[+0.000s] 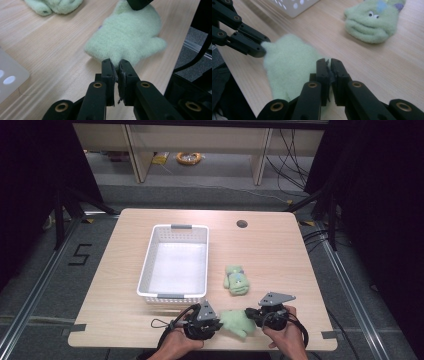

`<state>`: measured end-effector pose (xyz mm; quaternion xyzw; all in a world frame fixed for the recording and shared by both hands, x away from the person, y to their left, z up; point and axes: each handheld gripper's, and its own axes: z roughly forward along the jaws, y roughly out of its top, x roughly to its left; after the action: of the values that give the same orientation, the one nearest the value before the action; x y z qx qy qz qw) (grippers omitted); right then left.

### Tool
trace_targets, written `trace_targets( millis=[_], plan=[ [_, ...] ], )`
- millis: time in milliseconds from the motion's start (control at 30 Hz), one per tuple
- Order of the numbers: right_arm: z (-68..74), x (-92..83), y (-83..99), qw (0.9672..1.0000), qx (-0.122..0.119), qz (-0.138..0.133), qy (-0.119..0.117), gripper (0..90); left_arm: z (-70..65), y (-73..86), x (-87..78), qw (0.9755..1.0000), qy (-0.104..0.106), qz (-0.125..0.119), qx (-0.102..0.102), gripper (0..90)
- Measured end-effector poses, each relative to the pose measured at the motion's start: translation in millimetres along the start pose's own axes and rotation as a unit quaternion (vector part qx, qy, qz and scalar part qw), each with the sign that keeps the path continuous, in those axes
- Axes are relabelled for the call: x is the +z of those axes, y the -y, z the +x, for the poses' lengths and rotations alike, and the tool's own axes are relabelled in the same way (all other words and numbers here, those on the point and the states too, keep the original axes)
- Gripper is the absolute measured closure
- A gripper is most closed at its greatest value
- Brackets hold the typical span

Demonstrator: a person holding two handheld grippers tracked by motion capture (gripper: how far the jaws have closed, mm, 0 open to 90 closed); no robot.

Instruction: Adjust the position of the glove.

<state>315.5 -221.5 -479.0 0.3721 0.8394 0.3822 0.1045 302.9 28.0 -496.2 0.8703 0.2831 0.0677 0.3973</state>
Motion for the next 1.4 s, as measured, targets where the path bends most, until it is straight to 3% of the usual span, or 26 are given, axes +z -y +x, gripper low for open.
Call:
trace_targets(
  millis=[67,133,200,233,333,367,433,467,600,633,667,767,800,867,1033,1200,1233,1267,1300,1400],
  plan=[
    [-1.7,2.4,0.6,0.9998,0.013,0.011,-0.002,85.6,3.0,1.5,2.6,1.0000,0.000,0.008,0.000,83.0],
    [-3.9,4.3,1.1,0.9997,0.012,0.020,0.000,85.1,4.4,4.0,6.2,0.9999,0.003,0.012,-0.012,83.0],
    [-5.4,8.5,3.0,0.9997,0.016,0.021,0.003,83.3,5.8,6.0,7.6,0.9998,0.004,0.019,-0.005,82.9],
    [-6.3,8.7,3.6,0.9991,0.015,0.040,0.007,82.1,5.8,6.0,7.6,0.9998,0.004,0.019,-0.005,82.9],
    [-8.3,13.6,6.5,0.9995,0.012,0.030,0.009,80.4,3.9,8.6,9.7,0.9997,0.005,0.024,-0.009,83.0],
    [-8.9,13.4,6.7,0.9990,0.011,0.039,0.019,75.3,4.3,8.8,9.2,0.9997,0.008,0.025,-0.001,83.0],
    [-8.0,13.0,6.0,0.9988,0.020,0.039,0.021,67.4,3.4,9.1,8.6,0.9996,0.006,0.026,-0.009,82.3],
    [-8.7,13.0,5.9,0.9990,0.010,0.034,0.028,62.1,4.1,8.8,7.8,0.9996,0.006,0.027,-0.004,81.2],
    [-10.1,8.6,-0.1,0.9988,-0.002,0.038,0.031,55.5,4.7,8.9,5.4,0.9994,0.009,0.021,-0.027,66.1],
    [-10.2,7.7,-1.6,0.9989,-0.006,0.034,0.032,52.6,4.1,8.6,4.1,0.9992,0.013,0.017,-0.034,66.1],
    [-12.8,5.5,-6.5,0.9987,-0.010,0.030,0.040,49.4,4.4,8.1,-0.1,0.9988,0.014,0.019,-0.042,57.5],
    [-19.7,4.0,-13.7,0.9986,-0.018,0.012,0.047,47.5,4.0,7.5,-4.2,0.9987,0.012,0.014,-0.048,50.9],
    [-20.0,2.6,-17.6,0.9989,0.003,0.014,0.044,46.9,4.5,6.9,-9.3,0.9990,0.013,0.016,-0.040,48.0],
    [-25.9,2.8,-23.9,0.9989,-0.001,-0.001,0.046,46.9,3.0,8.1,-12.4,0.9982,0.009,0.011,-0.058,43.7],
    [-37.8,8.0,-37.5,0.9987,0.010,-0.010,0.049,48.1,2.7,13.2,-19.0,0.9981,0.008,0.016,-0.059,38.0],
    [-50.5,27.7,-58.1,0.9983,0.016,-0.003,0.055,49.1,5.5,19.7,-24.2,0.9976,0.010,0.013,-0.068,34.0],
    [-51.2,30.9,-61.4,0.9982,0.023,0.003,0.054,49.2,5.4,20.9,-24.0,0.9968,0.007,0.009,-0.079,33.5],
    [-54.0,35.4,-63.7,0.9982,0.015,0.000,0.058,49.2,5.7,21.4,-24.9,0.9970,0.010,0.005,-0.077,33.1],
    [-54.3,37.9,-66.8,0.9981,0.027,0.007,0.055,49.7,6.3,22.3,-26.1,0.9968,0.008,0.008,-0.080,32.8],
    [-57.0,49.9,-72.6,0.9980,0.032,0.002,0.055,50.4,8.0,24.9,-29.3,0.9967,0.008,0.007,-0.081,32.3]
  ],
)
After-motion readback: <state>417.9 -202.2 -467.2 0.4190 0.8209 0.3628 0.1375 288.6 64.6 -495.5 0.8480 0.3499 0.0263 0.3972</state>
